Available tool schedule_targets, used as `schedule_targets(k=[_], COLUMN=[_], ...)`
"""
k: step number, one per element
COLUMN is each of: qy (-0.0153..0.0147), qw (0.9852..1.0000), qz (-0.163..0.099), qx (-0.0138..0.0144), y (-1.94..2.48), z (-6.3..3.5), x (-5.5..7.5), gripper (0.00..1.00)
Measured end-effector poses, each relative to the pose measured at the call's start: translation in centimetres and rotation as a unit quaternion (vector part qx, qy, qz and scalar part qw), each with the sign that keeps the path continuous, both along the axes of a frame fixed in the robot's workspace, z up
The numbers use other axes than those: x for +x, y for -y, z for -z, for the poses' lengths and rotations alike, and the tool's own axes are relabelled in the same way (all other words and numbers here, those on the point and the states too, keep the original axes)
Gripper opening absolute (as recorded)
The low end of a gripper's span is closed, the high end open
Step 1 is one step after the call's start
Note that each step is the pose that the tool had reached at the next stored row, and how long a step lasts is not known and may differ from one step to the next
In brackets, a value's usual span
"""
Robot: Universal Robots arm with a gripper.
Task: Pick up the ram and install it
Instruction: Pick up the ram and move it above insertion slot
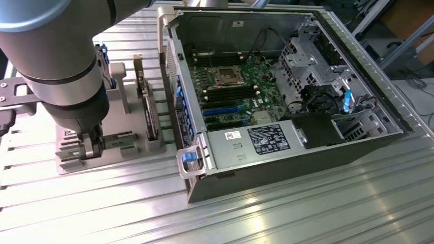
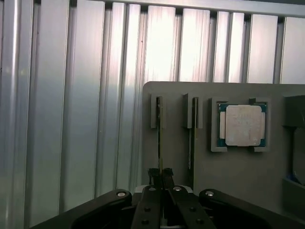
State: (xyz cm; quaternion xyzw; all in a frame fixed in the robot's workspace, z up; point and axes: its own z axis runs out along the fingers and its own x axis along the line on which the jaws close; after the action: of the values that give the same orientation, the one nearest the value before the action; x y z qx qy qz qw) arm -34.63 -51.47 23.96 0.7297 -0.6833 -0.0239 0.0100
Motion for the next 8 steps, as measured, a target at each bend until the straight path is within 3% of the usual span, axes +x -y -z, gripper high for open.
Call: schedule_targets(k=[4,8], qy=[0.0,0.0], qw=[1.0,1.0], qz=[0.0,0.0], qx=[0.0,0.0], y=[0.0,0.0], z=[-1.1,-3.26], x=[0.0,0.0], gripper=[0.12,0.12])
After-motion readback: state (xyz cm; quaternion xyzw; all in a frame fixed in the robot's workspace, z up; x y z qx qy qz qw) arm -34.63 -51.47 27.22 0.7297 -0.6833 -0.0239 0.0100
